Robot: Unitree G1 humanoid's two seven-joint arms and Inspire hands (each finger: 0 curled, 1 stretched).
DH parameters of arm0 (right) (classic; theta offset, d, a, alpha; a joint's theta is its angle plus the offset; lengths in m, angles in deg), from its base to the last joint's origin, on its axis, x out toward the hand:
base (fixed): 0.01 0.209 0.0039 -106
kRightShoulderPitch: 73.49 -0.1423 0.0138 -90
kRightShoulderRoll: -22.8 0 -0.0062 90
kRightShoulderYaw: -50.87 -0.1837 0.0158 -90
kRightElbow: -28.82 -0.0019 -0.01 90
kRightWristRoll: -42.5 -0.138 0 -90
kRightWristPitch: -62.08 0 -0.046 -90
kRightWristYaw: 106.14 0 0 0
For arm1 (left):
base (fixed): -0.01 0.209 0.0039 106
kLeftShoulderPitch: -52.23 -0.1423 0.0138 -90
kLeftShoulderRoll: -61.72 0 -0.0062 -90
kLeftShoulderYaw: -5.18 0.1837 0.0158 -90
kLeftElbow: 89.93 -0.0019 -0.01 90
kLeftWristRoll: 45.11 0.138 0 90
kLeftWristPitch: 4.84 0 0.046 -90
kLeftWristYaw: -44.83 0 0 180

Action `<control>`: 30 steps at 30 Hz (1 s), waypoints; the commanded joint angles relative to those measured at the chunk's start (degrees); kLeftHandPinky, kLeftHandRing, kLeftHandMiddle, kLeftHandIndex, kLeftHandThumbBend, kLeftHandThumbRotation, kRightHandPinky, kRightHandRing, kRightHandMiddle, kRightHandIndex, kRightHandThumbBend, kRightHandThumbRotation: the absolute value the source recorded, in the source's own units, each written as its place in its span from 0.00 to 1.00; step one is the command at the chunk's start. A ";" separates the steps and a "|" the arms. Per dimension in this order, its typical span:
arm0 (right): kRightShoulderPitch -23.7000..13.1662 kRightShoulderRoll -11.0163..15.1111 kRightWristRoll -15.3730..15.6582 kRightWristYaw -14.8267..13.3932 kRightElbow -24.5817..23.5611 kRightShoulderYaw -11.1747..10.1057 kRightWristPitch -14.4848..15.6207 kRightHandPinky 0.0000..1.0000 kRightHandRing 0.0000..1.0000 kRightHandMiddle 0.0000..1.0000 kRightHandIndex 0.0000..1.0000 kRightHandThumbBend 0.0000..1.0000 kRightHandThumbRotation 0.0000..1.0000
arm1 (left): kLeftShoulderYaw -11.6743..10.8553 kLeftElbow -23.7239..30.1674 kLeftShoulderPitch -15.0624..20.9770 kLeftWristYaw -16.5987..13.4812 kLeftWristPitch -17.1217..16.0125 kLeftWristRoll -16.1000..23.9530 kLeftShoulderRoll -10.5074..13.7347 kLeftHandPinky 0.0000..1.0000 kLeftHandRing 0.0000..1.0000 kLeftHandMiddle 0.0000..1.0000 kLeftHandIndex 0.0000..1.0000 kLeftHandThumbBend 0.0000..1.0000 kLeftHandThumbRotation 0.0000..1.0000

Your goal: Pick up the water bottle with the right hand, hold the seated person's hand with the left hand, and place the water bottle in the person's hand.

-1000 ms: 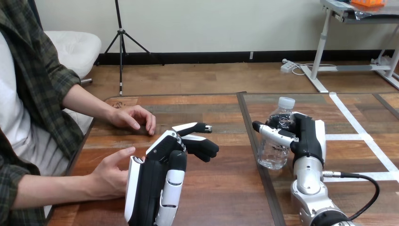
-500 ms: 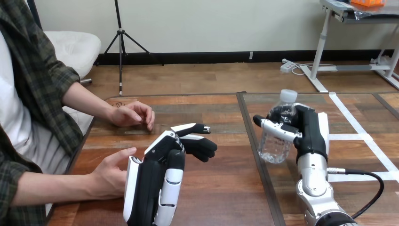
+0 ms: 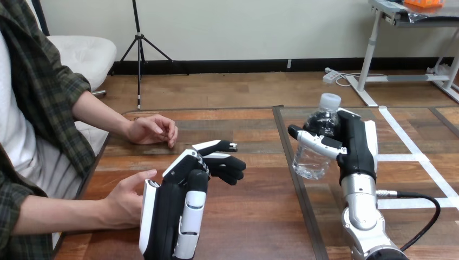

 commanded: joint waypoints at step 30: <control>4.56 -0.13 -3.18 9.11 -13.75 0.73 -12.09 0.37 0.40 0.44 0.43 0.77 0.00 | -17.71 22.49 -3.10 -1.21 23.92 21.52 11.47 0.69 0.82 0.85 0.82 0.69 0.12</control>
